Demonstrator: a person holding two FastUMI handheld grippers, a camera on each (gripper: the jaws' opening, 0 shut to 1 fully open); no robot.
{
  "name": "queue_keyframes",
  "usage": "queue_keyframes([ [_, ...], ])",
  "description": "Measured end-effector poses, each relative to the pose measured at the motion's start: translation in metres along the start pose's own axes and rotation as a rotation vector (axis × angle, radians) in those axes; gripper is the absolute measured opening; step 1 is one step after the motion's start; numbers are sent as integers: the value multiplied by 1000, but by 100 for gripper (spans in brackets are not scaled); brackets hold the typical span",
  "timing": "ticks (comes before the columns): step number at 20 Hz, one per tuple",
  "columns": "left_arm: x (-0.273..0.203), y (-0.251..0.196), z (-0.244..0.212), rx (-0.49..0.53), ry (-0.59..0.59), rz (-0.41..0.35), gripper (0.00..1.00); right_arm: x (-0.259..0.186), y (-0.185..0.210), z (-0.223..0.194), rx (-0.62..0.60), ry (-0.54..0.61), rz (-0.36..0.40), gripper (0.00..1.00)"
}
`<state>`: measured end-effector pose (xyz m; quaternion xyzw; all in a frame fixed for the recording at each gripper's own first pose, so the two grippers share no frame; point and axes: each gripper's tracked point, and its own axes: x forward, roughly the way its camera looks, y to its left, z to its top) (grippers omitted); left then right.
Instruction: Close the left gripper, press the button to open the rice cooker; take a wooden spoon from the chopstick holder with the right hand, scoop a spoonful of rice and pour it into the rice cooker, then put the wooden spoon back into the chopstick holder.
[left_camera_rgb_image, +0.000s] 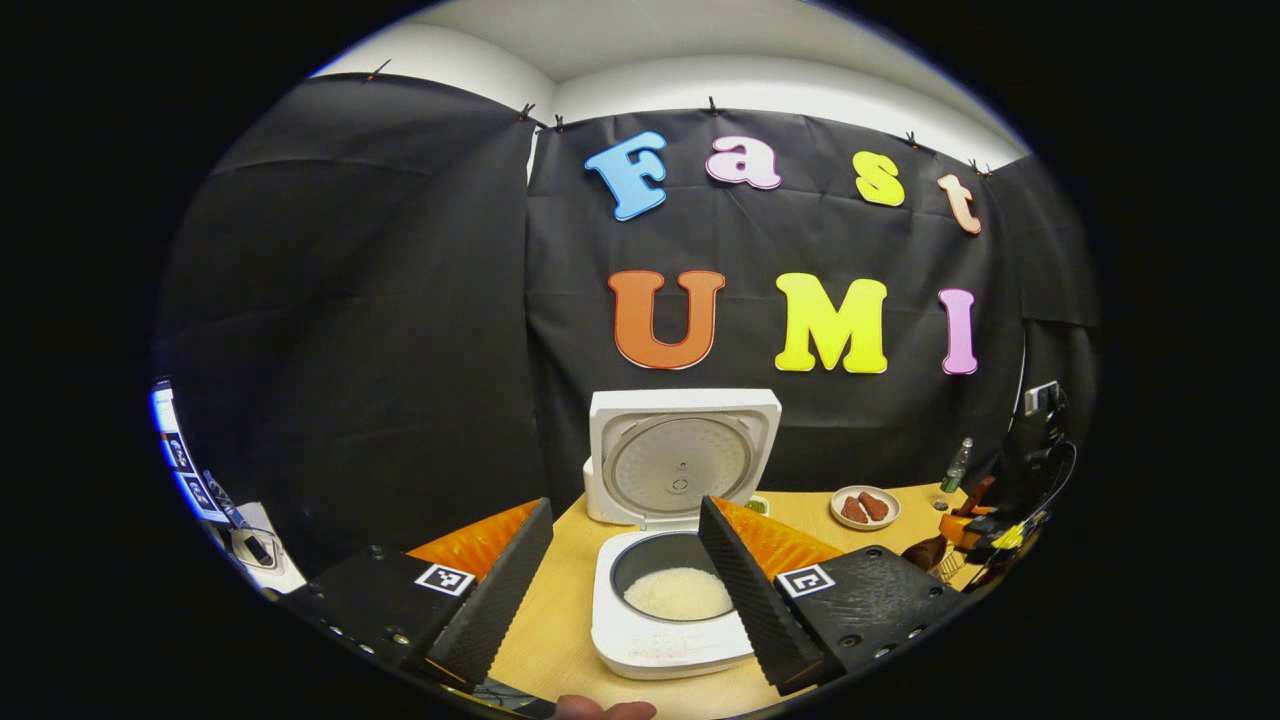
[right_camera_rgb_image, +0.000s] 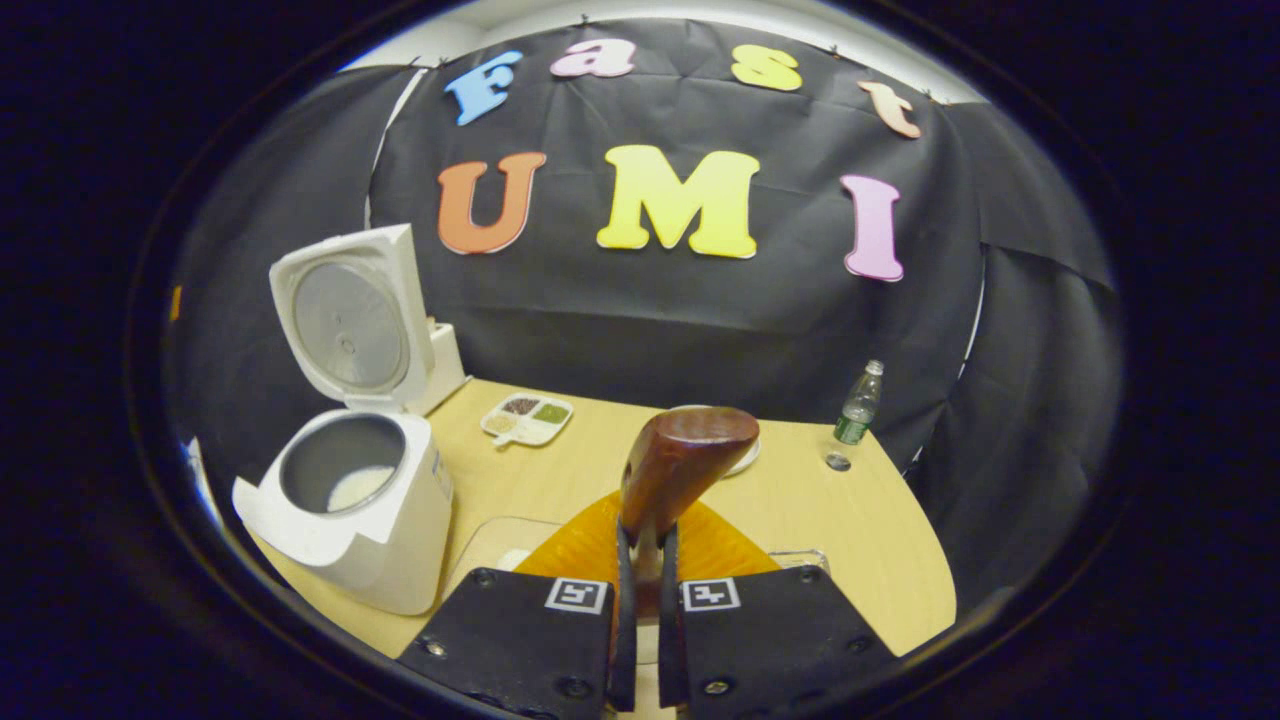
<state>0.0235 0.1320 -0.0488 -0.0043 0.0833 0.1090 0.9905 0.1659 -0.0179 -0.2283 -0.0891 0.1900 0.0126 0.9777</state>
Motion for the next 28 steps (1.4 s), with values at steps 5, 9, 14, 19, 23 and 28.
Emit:
queue_keyframes([
  [5, -2, 15, -11, -4, 37, 17, 94, 30, 14, -57, -133, 66, -45, 14],
  [9, -3, 22, -21, -4, 68, 24, 94, 46, 23, -77, -160, 91, -61, 14],
  [14, -7, 28, -26, 0, 81, 30, 94, 41, 62, -85, -9, 137, 55, 14],
  [19, -10, 35, -25, -9, 83, 44, 94, 34, 90, -84, 279, 197, 177, 14],
  [23, -12, 38, -26, -10, 85, 58, 94, 34, 95, -81, 516, 251, 261, 13],
  [28, -16, 28, -20, -8, 80, 56, 94, 39, 65, -80, 774, 266, 262, 13],
])
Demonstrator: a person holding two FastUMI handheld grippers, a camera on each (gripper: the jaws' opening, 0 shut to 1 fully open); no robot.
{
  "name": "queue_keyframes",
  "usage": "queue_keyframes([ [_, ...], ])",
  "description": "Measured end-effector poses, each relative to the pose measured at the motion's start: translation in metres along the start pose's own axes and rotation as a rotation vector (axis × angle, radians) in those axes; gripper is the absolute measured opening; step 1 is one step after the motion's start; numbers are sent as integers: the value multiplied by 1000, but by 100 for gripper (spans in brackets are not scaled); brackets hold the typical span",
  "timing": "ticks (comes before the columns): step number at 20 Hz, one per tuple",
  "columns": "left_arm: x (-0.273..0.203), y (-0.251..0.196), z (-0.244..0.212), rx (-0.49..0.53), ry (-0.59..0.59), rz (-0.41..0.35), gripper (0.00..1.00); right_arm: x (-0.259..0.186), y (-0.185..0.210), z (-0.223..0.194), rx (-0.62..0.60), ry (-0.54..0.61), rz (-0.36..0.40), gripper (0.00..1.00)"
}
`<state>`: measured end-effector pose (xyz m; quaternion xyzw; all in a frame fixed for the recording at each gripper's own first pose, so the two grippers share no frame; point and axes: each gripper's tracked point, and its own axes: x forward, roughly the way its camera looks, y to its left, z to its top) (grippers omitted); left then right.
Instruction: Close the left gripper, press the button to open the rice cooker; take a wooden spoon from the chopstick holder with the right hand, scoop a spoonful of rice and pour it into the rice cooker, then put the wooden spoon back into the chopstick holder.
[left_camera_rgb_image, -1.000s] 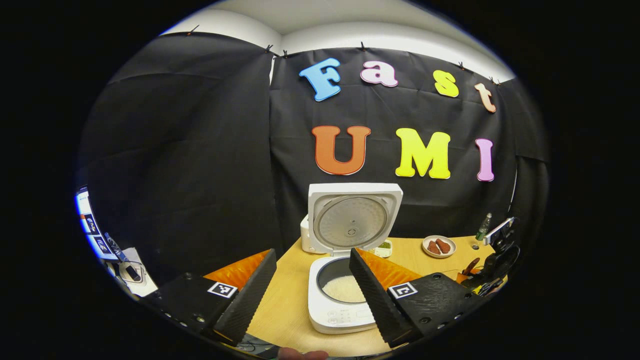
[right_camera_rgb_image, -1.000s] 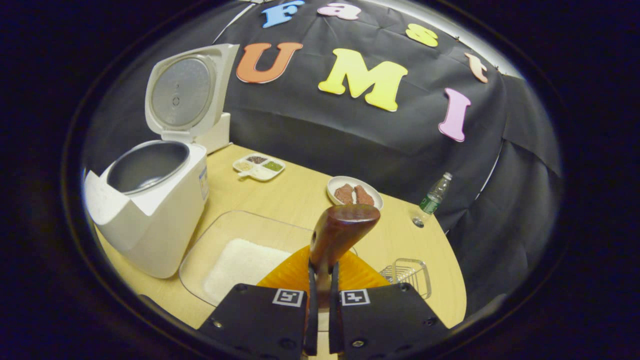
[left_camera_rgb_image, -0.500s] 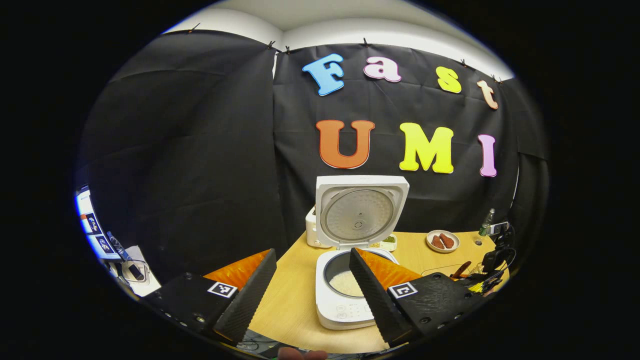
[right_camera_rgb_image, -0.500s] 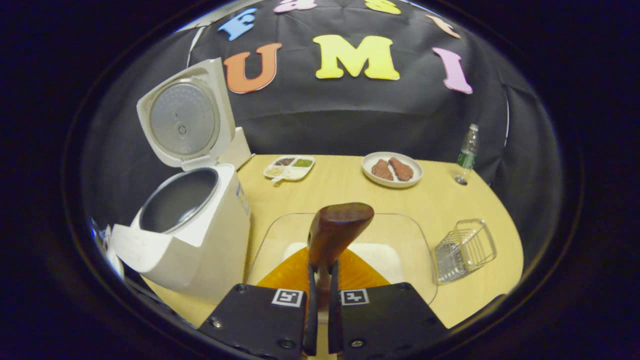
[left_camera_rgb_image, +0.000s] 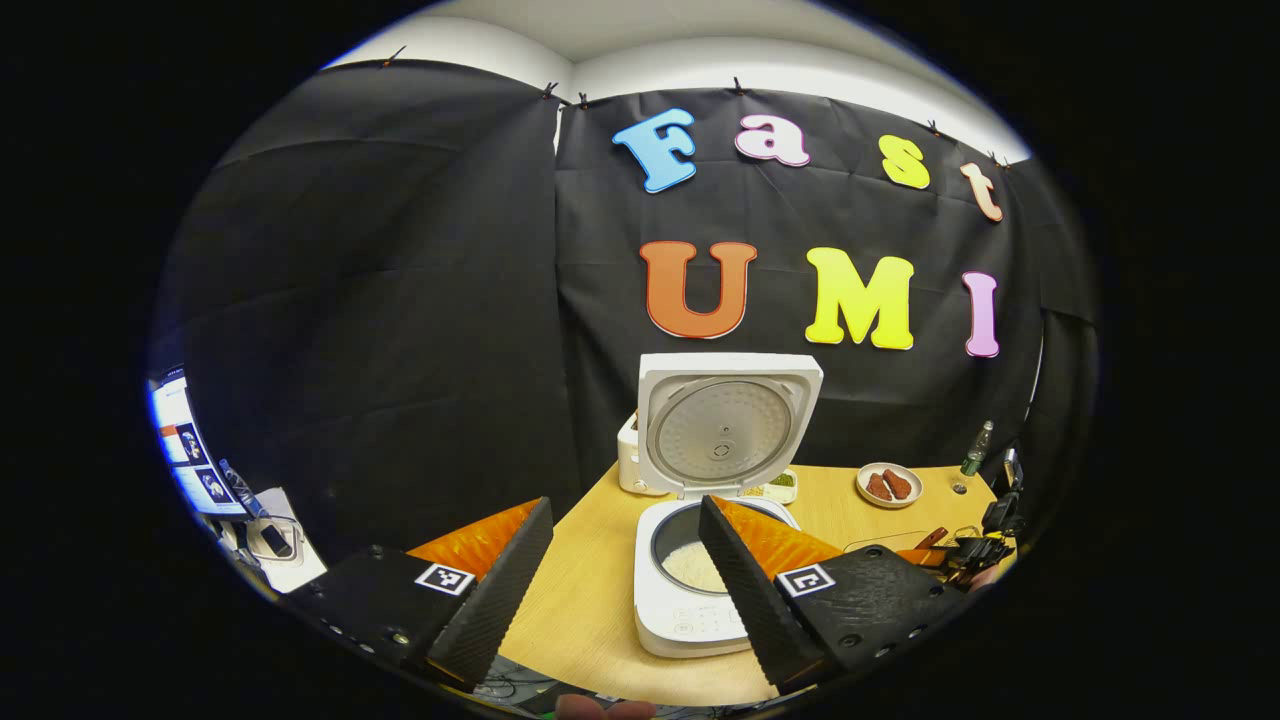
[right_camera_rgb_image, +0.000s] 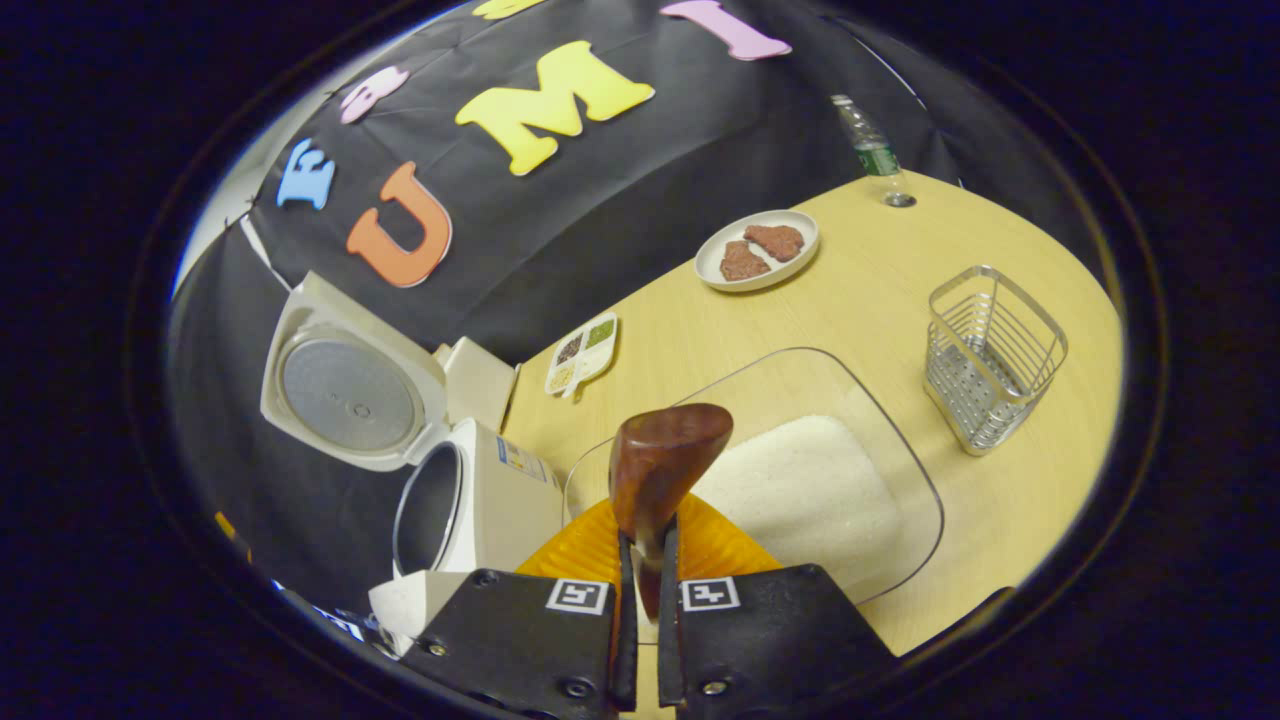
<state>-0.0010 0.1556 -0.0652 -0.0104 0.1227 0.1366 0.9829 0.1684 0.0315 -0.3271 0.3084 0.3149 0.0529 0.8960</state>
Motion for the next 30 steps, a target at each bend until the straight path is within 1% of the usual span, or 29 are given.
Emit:
queue_keyframes([
  [2, 0, -8, 3, 5, -3, -8, 94, -5, -8, 10, 56, -16, 8, 13],
  [5, -3, -22, 9, 1, -13, -28, 94, -18, -20, 32, 95, -55, 13, 13],
  [8, -2, -34, 16, -1, -26, -44, 94, -36, -24, 61, 198, -99, 43, 13],
  [11, -3, -43, 24, 7, -45, -50, 94, -62, -18, 88, 304, -138, 99, 13],
  [14, -7, -48, 29, -2, -60, -56, 94, -81, 2, 109, 325, -158, 149, 13],
  [16, -9, -47, 30, -9, -69, -52, 94, -89, 25, 122, 297, -170, 185, 13],
  [18, -12, -43, 31, 9, -89, -41, 94, -95, 54, 130, 263, -169, 225, 13],
  [22, -20, -35, 28, 27, -109, -40, 94, -93, 123, 136, 209, -157, 307, 13],
  [24, -25, -31, 25, 29, -116, -49, 94, -82, 156, 130, 175, -140, 336, 13],
  [26, -29, -21, 25, 37, -130, -35, 94, -67, 189, 118, 155, -109, 364, 13],
  [27, -30, -16, 26, 34, -132, -31, 94, -61, 203, 111, 145, -95, 375, 15],
  [28, -30, -14, 26, 26, -133, -33, 94, -52, 215, 104, 136, -85, 381, 13],
  [30, -32, -9, 26, 21, -135, -35, 94, -33, 235, 89, 106, -63, 382, 13],
])
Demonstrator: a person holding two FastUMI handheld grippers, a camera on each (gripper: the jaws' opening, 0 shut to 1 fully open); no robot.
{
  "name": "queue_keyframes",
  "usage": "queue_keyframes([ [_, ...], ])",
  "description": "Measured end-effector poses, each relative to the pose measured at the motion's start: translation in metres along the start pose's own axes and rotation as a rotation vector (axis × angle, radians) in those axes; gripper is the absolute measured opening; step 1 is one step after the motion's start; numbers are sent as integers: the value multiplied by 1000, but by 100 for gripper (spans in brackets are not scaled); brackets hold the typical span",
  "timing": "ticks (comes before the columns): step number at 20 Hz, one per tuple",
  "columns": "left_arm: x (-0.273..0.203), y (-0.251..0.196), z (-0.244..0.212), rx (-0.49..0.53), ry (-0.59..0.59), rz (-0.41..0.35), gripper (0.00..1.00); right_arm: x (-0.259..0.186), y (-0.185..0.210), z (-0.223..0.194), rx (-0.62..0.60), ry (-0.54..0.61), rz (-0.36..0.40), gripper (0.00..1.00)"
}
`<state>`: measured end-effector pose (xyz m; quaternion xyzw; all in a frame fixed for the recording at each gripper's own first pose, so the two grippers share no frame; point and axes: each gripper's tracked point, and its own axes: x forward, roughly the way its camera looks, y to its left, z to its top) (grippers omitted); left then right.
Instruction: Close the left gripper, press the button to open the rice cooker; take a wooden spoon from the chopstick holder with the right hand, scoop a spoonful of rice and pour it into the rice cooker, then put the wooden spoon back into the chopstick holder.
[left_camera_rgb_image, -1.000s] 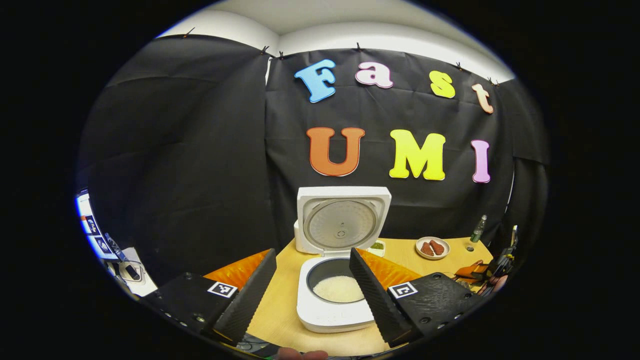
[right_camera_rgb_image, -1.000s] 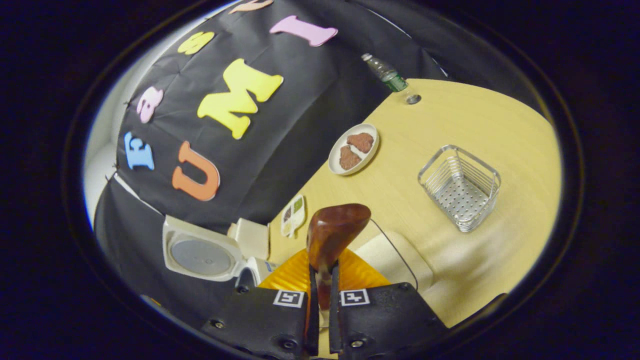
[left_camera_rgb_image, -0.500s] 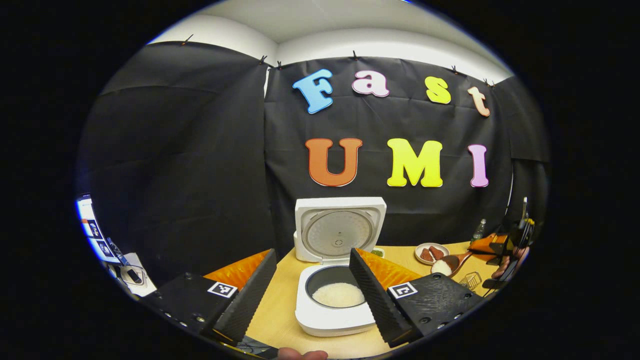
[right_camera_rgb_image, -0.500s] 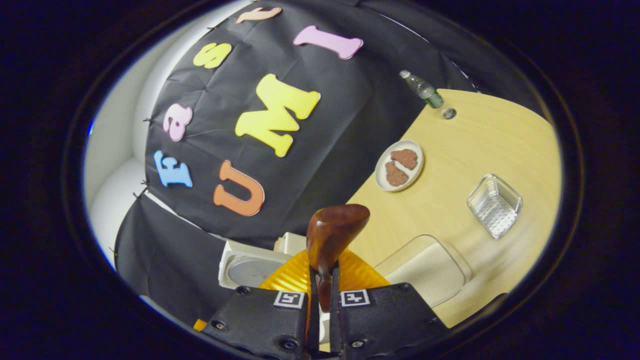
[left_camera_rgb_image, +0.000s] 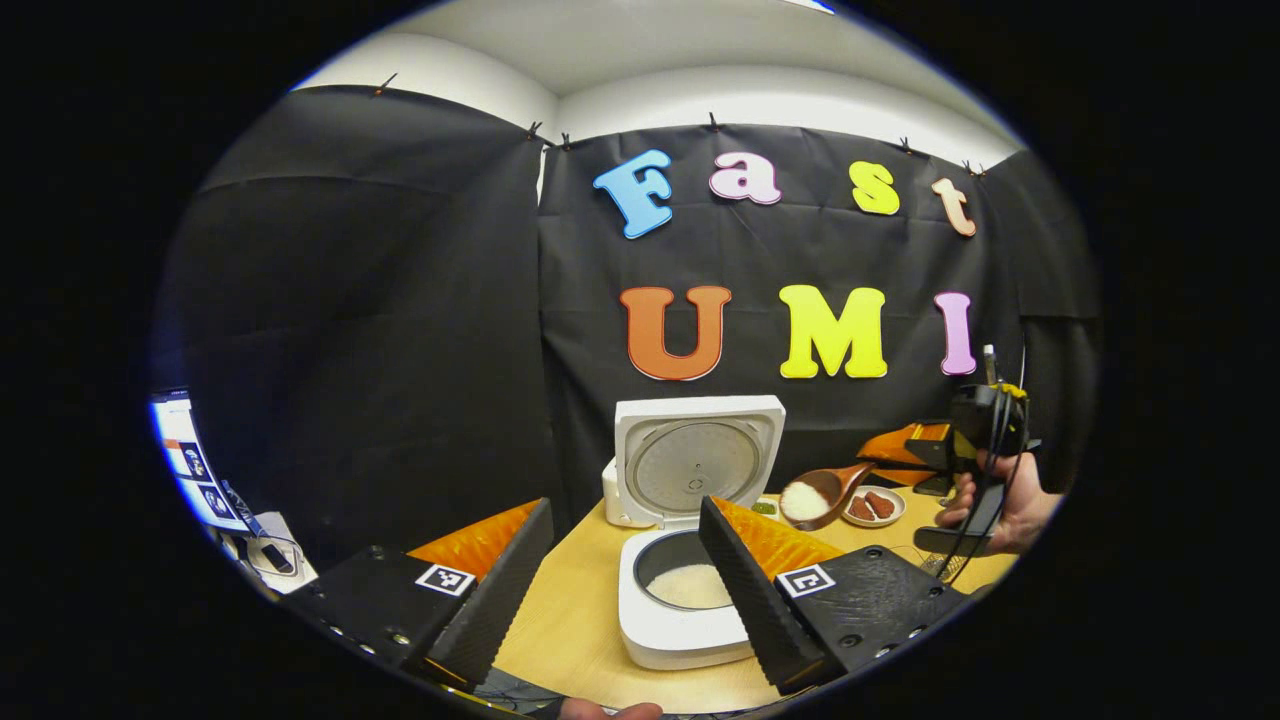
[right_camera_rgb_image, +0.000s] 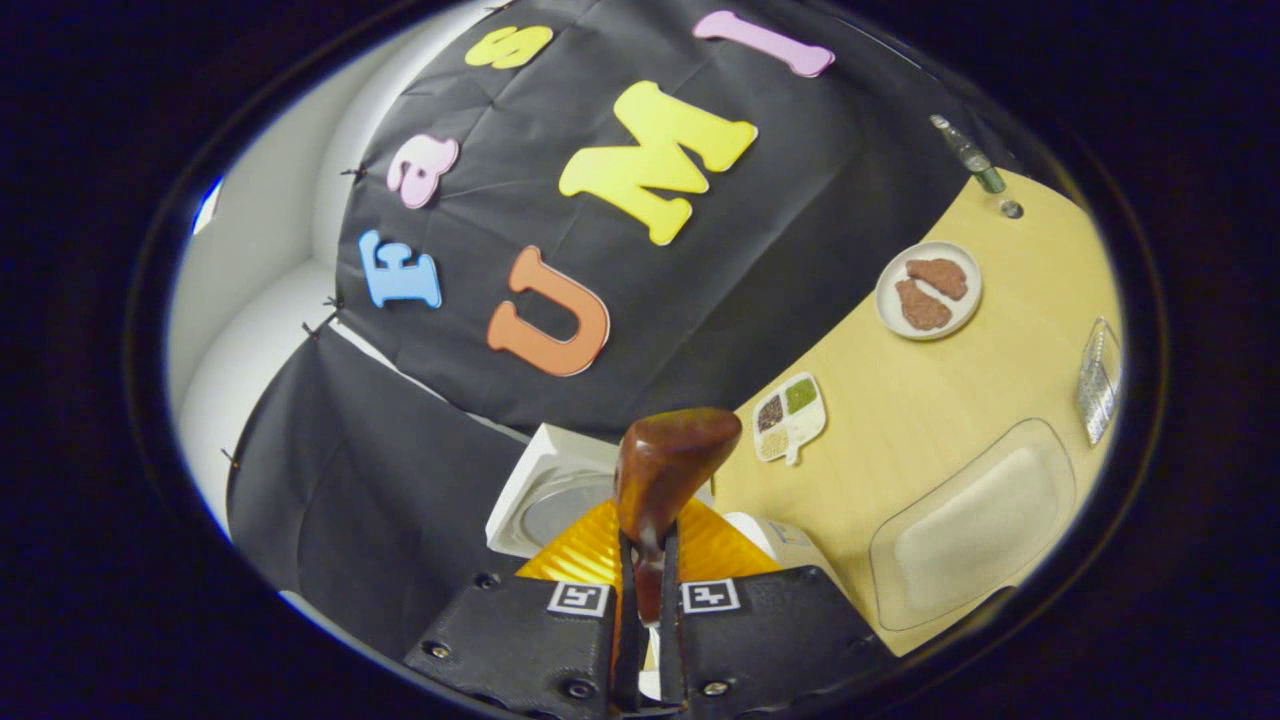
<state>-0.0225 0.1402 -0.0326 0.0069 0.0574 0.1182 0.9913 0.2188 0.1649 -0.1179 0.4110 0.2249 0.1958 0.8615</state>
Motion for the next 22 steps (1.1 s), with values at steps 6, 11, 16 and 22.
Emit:
queue_keyframes([
  [6, 1, 33, -2, -16, -9, 27, 94, 49, 8, -42, -181, 52, -56, 13],
  [11, 4, 58, -3, -47, -19, 51, 94, 70, 17, -71, -349, 81, -91, 13],
  [16, 6, 70, -8, -54, -19, 59, 94, 84, 30, -89, -539, 105, -110, 13],
  [22, 6, 69, -9, -55, -13, 39, 94, 88, 50, -100, -785, 84, -114, 13],
])
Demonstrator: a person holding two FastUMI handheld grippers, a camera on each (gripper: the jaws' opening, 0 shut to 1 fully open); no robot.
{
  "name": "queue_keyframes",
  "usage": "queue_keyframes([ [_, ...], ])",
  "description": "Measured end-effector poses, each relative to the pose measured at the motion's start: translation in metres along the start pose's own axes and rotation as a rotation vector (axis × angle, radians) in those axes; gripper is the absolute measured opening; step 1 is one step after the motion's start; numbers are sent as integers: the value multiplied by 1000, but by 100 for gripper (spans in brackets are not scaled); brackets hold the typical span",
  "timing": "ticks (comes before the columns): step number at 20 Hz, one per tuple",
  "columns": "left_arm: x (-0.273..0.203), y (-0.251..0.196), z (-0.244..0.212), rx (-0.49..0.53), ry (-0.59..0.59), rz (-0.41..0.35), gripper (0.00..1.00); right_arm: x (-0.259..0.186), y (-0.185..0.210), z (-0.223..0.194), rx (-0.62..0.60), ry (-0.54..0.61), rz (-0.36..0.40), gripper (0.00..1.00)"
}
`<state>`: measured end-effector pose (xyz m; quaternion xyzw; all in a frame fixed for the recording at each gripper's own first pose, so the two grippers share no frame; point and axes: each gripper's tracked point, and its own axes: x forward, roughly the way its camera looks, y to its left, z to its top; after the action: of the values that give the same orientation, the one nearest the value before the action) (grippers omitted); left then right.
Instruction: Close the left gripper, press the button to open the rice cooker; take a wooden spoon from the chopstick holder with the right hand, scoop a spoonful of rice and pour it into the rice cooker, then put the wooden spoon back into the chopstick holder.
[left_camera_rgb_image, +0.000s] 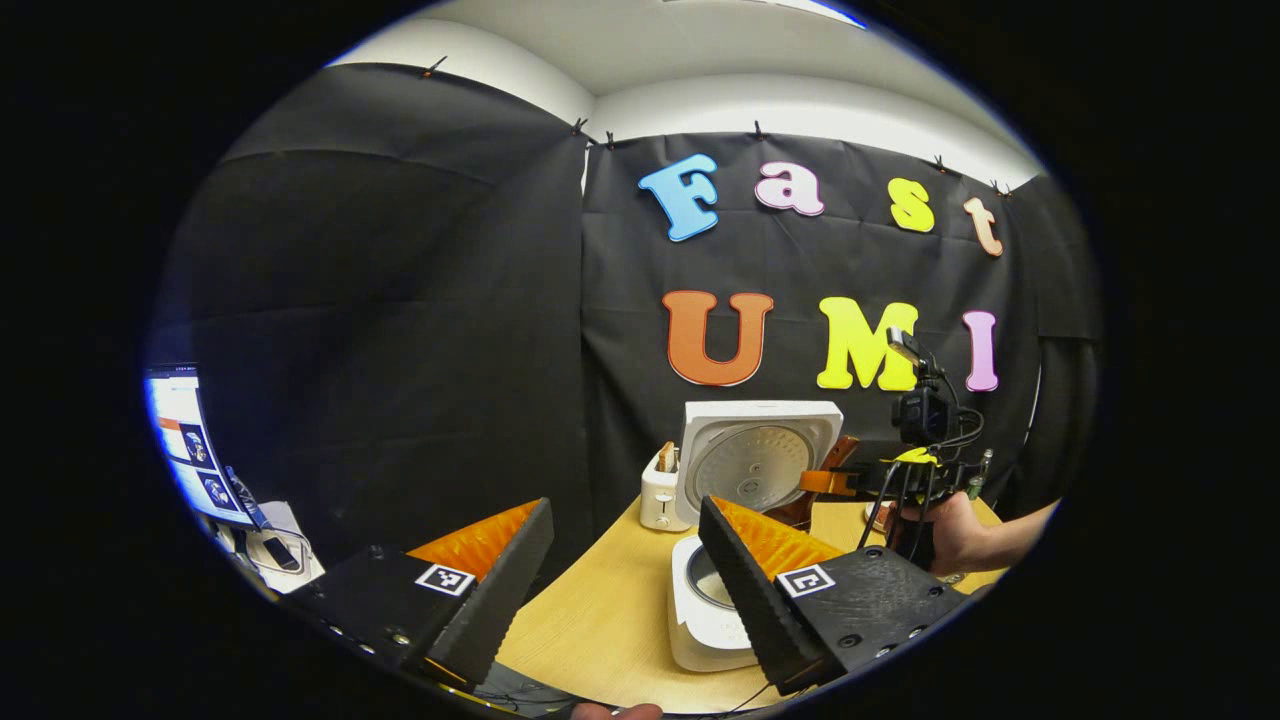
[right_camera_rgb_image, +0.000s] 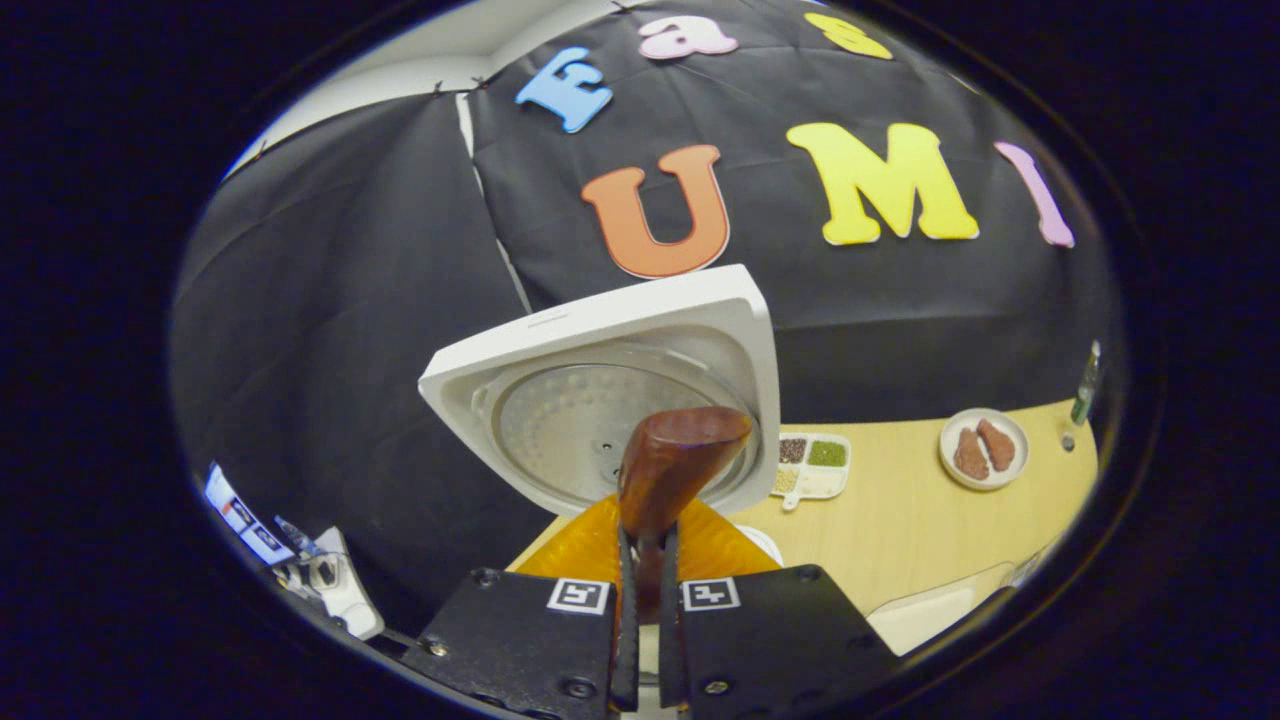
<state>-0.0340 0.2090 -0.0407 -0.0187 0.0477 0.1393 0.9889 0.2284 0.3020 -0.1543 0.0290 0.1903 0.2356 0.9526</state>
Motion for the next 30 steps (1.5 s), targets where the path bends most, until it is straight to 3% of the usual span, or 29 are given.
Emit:
queue_keyframes([
  [8, -1, 0, 2, -8, -8, -22, 94, -17, 29, 18, -342, -107, -4, 13],
  [14, -3, -1, 12, -11, -27, -40, 94, -27, 51, 16, -517, -146, 27, 13],
  [21, -8, -6, 15, -16, -33, -39, 94, -36, 49, 22, -444, -137, 35, 13],
  [30, -8, -34, 18, -10, -21, -80, 94, -68, 16, 50, -157, -132, 43, 13],
])
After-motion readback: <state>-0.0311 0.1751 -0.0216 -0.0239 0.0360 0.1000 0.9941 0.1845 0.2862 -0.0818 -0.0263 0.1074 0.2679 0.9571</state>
